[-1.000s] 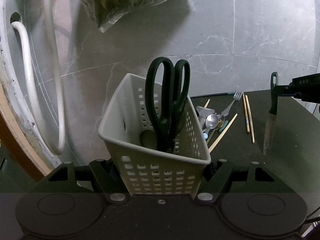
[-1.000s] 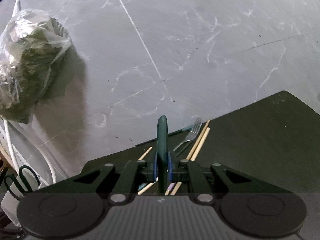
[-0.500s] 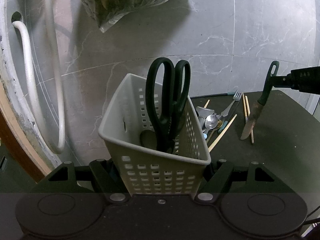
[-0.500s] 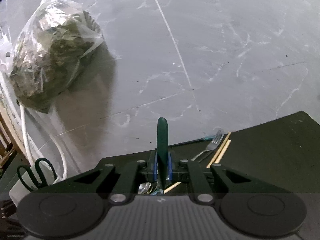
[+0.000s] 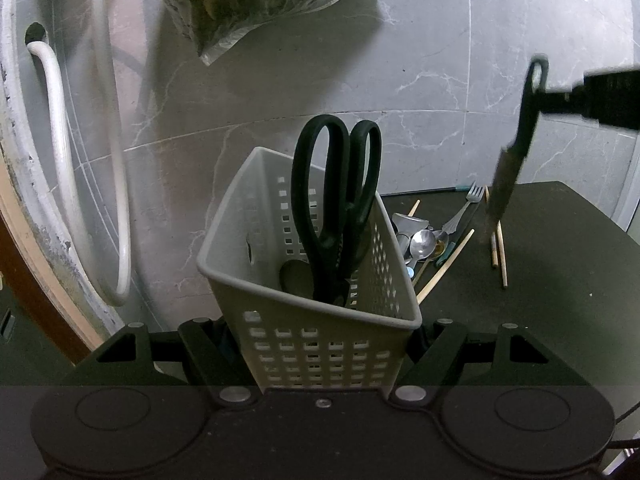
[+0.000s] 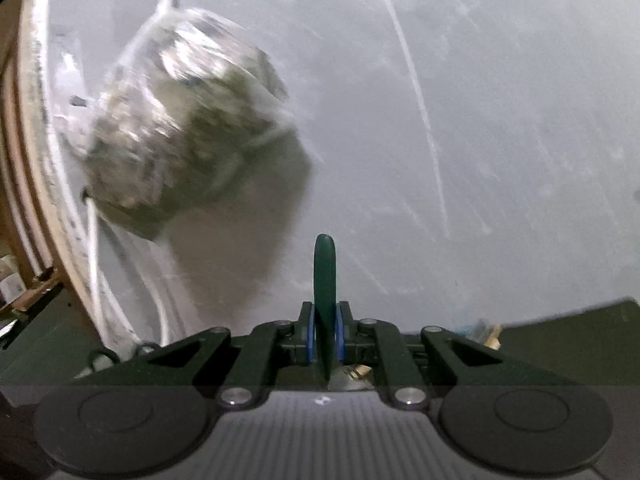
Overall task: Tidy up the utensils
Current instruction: 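Carry the knife over the caddy and lower it in with the right gripper, then move the right gripper back toward the fork and chopsticks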
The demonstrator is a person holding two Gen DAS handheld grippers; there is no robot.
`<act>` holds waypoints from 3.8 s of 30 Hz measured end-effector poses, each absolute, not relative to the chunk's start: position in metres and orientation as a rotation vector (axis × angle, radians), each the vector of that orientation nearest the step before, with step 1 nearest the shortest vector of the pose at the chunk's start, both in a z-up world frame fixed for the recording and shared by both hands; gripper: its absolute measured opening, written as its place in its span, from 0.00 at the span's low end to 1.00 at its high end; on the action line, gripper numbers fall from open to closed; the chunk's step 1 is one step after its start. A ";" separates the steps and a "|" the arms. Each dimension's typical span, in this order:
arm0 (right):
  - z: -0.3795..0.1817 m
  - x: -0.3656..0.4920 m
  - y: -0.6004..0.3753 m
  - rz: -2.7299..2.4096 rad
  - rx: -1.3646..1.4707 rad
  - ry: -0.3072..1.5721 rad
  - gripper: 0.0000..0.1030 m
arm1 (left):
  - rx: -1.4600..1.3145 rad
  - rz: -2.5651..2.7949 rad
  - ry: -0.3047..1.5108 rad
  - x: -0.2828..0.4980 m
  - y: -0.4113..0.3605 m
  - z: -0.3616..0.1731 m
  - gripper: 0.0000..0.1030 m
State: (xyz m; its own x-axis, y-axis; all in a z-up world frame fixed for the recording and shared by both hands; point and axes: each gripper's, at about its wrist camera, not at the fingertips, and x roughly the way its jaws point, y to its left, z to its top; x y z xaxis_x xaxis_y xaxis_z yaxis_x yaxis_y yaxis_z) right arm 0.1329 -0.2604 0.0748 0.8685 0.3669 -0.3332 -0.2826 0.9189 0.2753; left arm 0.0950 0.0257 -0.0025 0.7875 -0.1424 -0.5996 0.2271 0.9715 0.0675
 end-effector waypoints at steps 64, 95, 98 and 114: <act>0.049 0.118 -0.131 0.858 0.076 0.526 0.12 | 0.137 -0.199 0.629 0.094 0.025 -0.003 0.75; 0.014 0.168 -0.221 0.331 0.439 0.738 1.00 | 0.134 -0.202 0.633 0.094 0.027 -0.003 0.74; -0.007 0.178 -0.234 0.273 0.520 0.835 1.00 | 0.134 -0.201 0.633 0.094 0.027 -0.003 0.74; -0.034 0.239 -0.300 0.172 0.403 0.713 1.00 | 0.128 -0.180 0.641 0.094 0.027 -0.002 0.75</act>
State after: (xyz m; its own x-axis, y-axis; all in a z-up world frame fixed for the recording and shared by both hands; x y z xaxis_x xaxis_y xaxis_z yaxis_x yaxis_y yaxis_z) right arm 0.2394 -0.2995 -0.0341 0.7465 0.2877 -0.5999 -0.0170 0.9096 0.4151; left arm 0.0945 0.0267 -0.0022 0.7866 -0.1267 -0.6043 0.2060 0.9765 0.0633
